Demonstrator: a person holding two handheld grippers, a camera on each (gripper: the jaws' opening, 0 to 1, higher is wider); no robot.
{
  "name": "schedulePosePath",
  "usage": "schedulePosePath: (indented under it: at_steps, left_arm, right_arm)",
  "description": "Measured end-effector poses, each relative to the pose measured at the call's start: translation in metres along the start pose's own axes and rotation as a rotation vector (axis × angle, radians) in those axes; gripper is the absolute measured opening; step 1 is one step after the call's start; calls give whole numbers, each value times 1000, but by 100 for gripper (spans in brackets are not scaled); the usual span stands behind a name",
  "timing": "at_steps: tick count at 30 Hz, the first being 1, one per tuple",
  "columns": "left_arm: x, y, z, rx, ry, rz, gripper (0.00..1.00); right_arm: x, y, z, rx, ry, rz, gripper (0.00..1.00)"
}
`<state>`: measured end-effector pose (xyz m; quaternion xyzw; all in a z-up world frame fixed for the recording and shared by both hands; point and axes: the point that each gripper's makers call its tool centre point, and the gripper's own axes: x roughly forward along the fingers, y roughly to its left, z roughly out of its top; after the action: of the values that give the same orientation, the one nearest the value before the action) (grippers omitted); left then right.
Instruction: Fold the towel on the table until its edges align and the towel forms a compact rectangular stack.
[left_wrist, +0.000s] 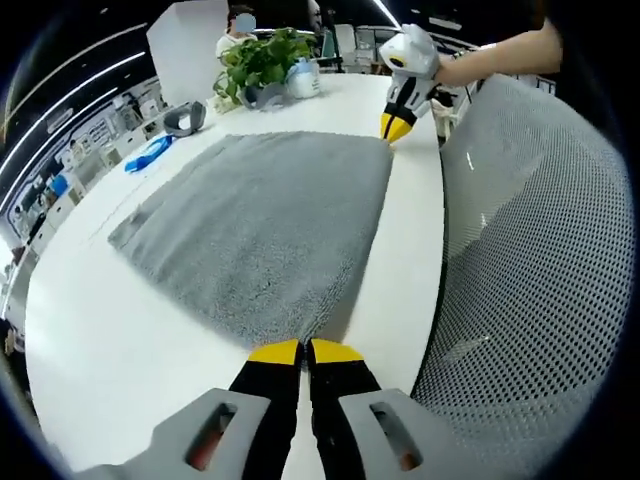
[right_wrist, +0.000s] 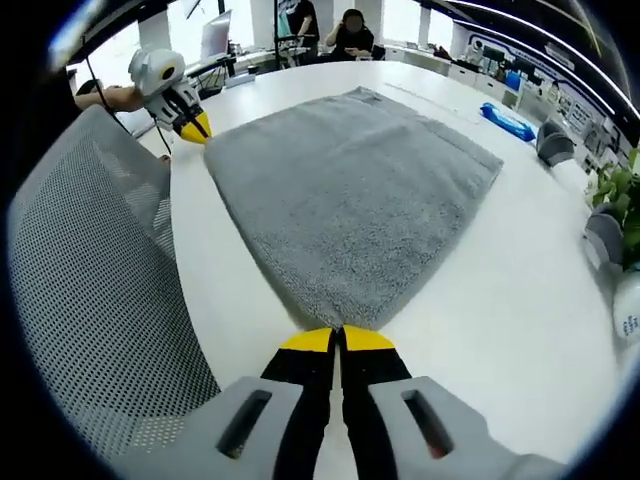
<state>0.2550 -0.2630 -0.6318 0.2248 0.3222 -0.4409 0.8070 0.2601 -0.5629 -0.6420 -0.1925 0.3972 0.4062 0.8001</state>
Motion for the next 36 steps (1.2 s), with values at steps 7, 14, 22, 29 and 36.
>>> schedulePosePath:
  at_steps: [7,14,22,29,36]
  left_arm:
    - [-18,-1,17,-153,-70,28,2]
    - [-37,3,35,-239,-107,94,2]
    - [-54,-1,47,-312,-182,181,2]
    - [-68,-13,50,-340,-202,204,2]
    - [-79,-19,57,-396,-267,251,2]
  right_arm:
    - [-20,1,19,81,-105,-27,0]
    - [-42,12,30,122,-185,-25,0]
    - [-60,22,33,125,-235,-41,0]
    - [-80,18,36,196,-327,-118,0]
    - [-99,22,43,262,-403,-153,0]
